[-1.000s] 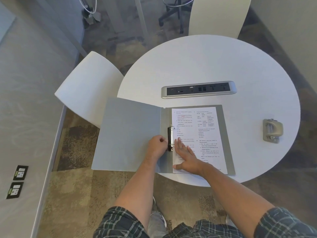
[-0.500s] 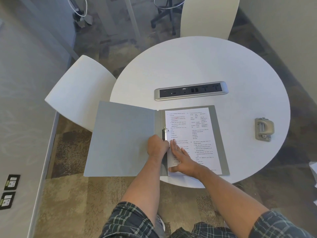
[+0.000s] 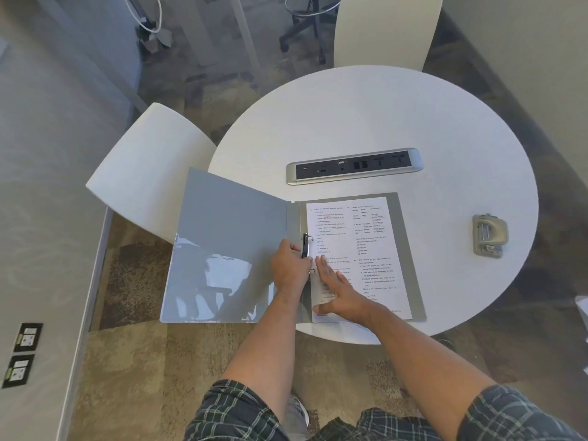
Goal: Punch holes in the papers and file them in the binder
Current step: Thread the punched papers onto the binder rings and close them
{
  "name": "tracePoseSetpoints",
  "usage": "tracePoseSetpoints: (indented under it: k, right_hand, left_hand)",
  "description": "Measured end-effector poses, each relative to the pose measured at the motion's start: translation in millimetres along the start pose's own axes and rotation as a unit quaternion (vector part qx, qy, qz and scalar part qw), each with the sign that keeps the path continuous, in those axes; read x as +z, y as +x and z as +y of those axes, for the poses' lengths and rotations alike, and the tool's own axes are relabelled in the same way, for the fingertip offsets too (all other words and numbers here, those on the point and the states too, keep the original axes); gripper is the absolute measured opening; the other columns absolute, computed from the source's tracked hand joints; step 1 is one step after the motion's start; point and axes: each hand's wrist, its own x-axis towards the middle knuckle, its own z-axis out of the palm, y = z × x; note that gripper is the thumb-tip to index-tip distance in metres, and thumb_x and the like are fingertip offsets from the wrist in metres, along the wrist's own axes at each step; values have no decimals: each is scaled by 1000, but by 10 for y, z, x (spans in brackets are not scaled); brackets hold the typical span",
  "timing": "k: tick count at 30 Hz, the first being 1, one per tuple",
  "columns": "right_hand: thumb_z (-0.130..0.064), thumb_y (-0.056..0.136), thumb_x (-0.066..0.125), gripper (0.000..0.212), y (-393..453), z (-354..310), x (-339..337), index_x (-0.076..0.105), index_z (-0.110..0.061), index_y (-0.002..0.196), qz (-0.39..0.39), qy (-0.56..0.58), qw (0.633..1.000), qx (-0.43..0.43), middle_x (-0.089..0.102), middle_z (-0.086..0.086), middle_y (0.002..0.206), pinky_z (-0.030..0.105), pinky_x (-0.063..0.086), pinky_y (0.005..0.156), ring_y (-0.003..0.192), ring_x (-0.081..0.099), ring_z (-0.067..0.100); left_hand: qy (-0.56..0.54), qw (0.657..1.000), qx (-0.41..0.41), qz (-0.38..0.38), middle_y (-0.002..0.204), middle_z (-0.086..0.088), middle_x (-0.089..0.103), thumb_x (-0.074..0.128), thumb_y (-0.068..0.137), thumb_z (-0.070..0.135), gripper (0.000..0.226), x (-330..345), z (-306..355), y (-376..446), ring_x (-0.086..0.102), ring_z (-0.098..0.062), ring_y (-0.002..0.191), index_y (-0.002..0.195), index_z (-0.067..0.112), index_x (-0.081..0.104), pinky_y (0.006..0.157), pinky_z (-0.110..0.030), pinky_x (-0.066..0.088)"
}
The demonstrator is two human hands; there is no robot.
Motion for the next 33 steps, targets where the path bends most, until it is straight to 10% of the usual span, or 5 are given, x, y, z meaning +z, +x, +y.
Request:
tracePoseSetpoints:
  k: [5, 8, 11, 16, 33]
  right_hand:
    - [-26, 97, 68, 88, -25, 31, 23, 11, -48, 161, 65, 85, 994, 1, 19, -16, 168, 24, 19, 119, 153, 21, 11]
    - [-27, 97, 69, 61, -94, 108, 67, 45, -35, 152, 312, 67, 947, 37, 55, -7, 149, 26, 40, 112, 138, 48, 12]
    - [-45, 83, 79, 81, -136, 247, 8, 43, -18, 150, 464, -84, 862, 186, 44, 5, 154, 43, 26, 122, 145, 37, 25]
    - [-71, 61, 83, 113, -159, 246, -124, 37, -10, 145, 459, -129, 825, 302, 44, 12, 146, 45, 34, 112, 135, 42, 33]
    - [-57, 56, 94, 100, -128, 189, -590, 49, -7, 130, 403, -59, 839, 360, 58, 12, 130, 43, 45, 103, 123, 56, 33]
  left_hand:
    - [-7, 1000, -18, -15, 86, 7, 68, 78, 80, 13, 25, -8, -15, 41, 68, -17, 82, 93, 21, 58, 67, -30, 54]
    - [-1, 1000, -23, -12, 83, 10, 65, 78, 80, 14, 24, 0, -62, 45, 69, -18, 81, 91, 21, 58, 72, -37, 61]
    - [0, 1000, -21, -5, 83, 5, 67, 76, 78, 7, 23, 1, -109, 57, 70, -20, 81, 90, 19, 60, 70, -41, 63]
    - [9, 1000, -21, 0, 82, 1, 68, 72, 77, 3, 19, -1, -110, 56, 68, -21, 77, 87, 16, 62, 66, -39, 60]
    - [42, 999, 0, -5, 84, 5, 68, 67, 94, 17, 7, 68, -184, 36, 67, -18, 82, 87, 17, 66, 67, -31, 55]
